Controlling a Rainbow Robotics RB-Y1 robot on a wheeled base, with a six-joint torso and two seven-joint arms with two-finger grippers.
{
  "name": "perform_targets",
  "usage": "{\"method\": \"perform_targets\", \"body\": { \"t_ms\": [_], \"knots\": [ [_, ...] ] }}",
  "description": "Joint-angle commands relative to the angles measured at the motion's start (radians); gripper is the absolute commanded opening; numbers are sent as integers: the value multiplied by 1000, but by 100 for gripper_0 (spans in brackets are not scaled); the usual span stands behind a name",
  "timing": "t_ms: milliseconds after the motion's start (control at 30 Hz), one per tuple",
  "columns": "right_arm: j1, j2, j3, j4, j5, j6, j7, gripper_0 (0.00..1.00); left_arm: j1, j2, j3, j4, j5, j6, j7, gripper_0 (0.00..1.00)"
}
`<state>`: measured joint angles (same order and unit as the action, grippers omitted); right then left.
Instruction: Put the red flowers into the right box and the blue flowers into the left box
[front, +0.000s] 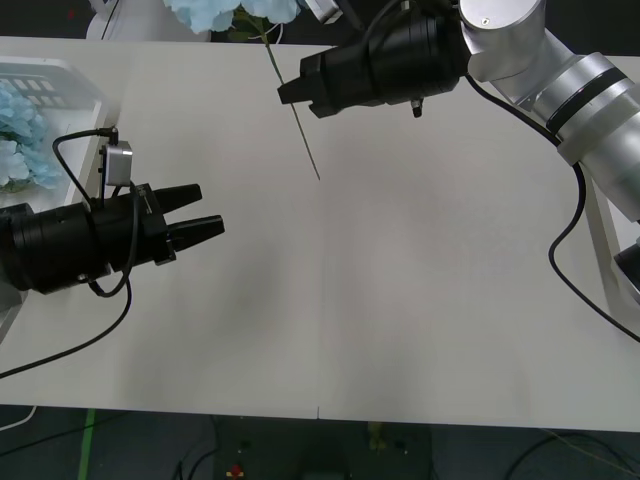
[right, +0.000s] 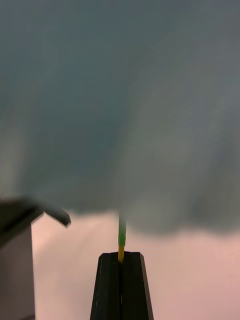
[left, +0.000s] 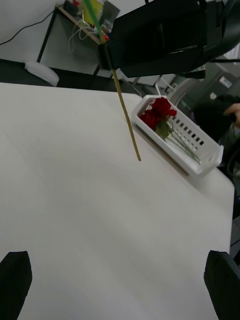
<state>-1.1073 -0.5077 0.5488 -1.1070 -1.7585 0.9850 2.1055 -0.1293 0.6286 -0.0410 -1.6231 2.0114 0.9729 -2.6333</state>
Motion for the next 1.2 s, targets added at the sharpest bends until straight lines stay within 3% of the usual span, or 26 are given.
{"method": "perform_targets", "body": {
  "t_ms": [33, 400, 733, 1200],
  "knots": [
    [-51, 29, -17, -73, -18, -63, -93, 0, 68, 10, 7, -15, 90, -8, -72, 100],
    [-51, 161, -17, -80, 30, -129, -136, 0, 86, -89, -49, -31, 190, -111, -72, 100],
    [-51, 202, -12, -80, 31, -124, -142, 0, 5, -92, -171, -93, 213, -379, -72, 100],
    [-49, 219, 28, -85, 51, -126, -137, 0, -66, -95, -180, -135, 242, -476, -72, 100]
  ]
}}
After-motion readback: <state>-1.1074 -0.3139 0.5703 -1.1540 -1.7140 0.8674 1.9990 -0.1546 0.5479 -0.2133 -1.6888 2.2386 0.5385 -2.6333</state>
